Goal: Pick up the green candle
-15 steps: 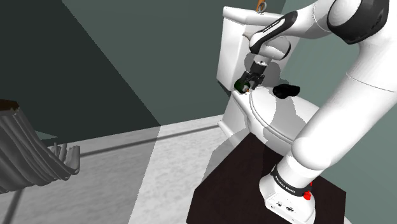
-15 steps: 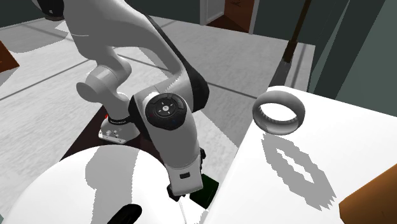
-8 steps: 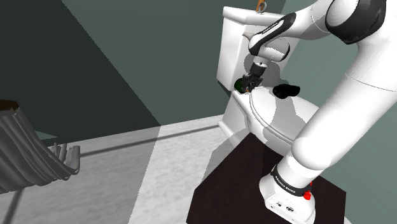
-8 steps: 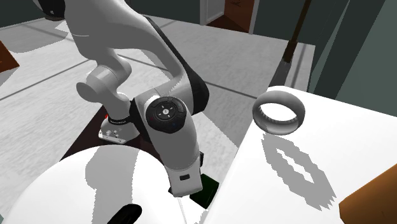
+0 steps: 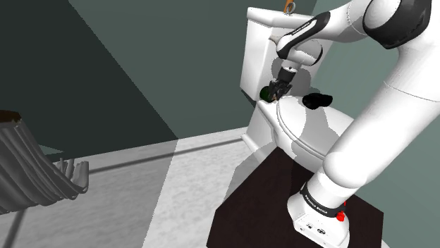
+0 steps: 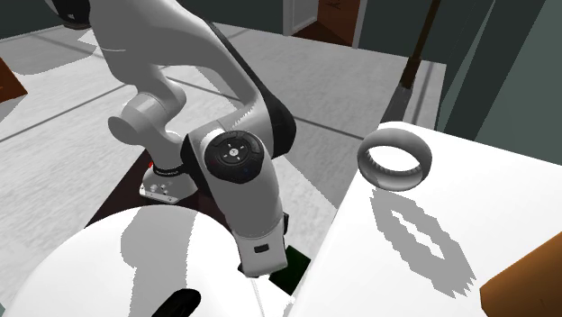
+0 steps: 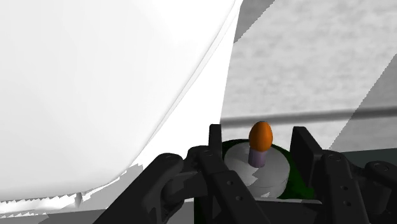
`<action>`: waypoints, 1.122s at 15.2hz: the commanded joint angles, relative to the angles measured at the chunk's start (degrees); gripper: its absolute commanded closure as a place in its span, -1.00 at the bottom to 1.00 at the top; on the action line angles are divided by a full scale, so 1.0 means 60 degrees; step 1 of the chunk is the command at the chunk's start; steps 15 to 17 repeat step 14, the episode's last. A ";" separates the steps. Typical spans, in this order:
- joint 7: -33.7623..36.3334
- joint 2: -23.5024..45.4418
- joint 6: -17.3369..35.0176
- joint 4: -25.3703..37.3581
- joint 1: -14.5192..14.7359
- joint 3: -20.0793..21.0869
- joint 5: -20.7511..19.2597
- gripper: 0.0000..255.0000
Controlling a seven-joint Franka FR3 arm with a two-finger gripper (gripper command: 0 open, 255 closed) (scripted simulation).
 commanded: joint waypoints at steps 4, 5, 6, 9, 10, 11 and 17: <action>0.0290 -0.0398 -0.0549 0.0241 0.0018 -0.0002 -0.0324 1.00; 0.0343 -0.0470 -0.0668 0.0305 0.0020 0.0000 -0.0381 1.00; 0.0393 -0.0539 -0.0787 0.0370 0.0021 0.0002 -0.0434 1.00; 0.0535 -0.0732 -0.1146 0.0578 0.0023 0.0015 -0.0581 1.00; 0.0580 -0.0791 -0.1267 0.0652 0.0024 0.0021 -0.0625 1.00; 0.0622 -0.0848 -0.1388 0.0728 0.0024 0.0026 -0.0667 1.00; 0.0670 -0.0912 -0.1528 0.0818 0.0025 0.0034 -0.0713 1.00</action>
